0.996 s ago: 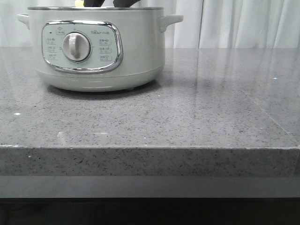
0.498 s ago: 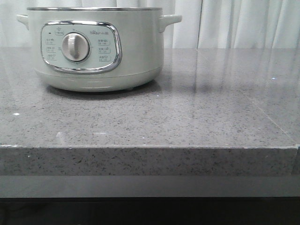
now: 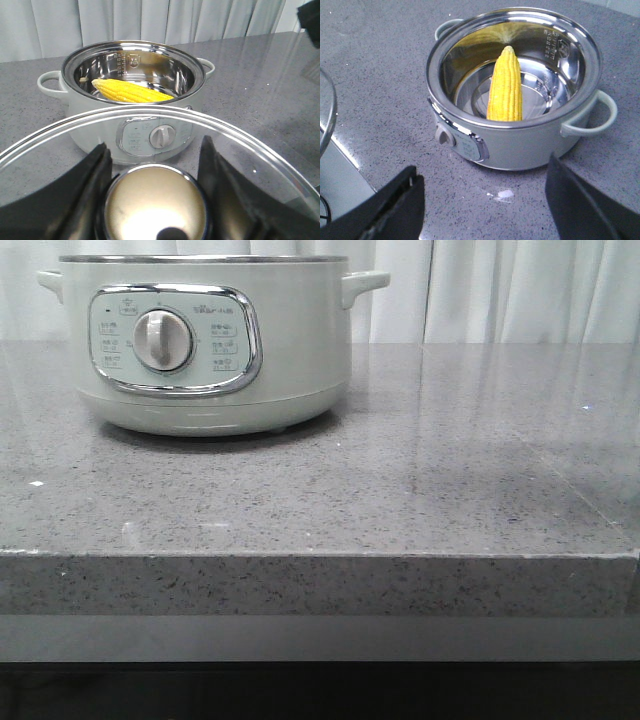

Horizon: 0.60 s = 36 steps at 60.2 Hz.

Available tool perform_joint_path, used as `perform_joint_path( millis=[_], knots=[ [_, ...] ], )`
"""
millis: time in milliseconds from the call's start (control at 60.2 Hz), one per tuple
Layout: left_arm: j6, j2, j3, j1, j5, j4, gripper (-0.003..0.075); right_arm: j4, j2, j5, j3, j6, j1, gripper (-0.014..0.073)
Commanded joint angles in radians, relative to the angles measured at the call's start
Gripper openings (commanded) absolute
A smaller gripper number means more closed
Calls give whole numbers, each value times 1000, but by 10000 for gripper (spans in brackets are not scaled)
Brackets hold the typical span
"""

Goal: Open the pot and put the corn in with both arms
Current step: 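Lower the corn into the pot and open the right gripper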

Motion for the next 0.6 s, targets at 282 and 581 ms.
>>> perform_joint_path(
  millis=[282, 581],
  knots=[
    [-3, 2, -37, -3, -150, -10, 186, 6, -395, -178, 291, 0, -8, 528],
    [-3, 2, -37, -3, -150, -10, 186, 6, -434, -181, 335, 0, -8, 528]
  ],
)
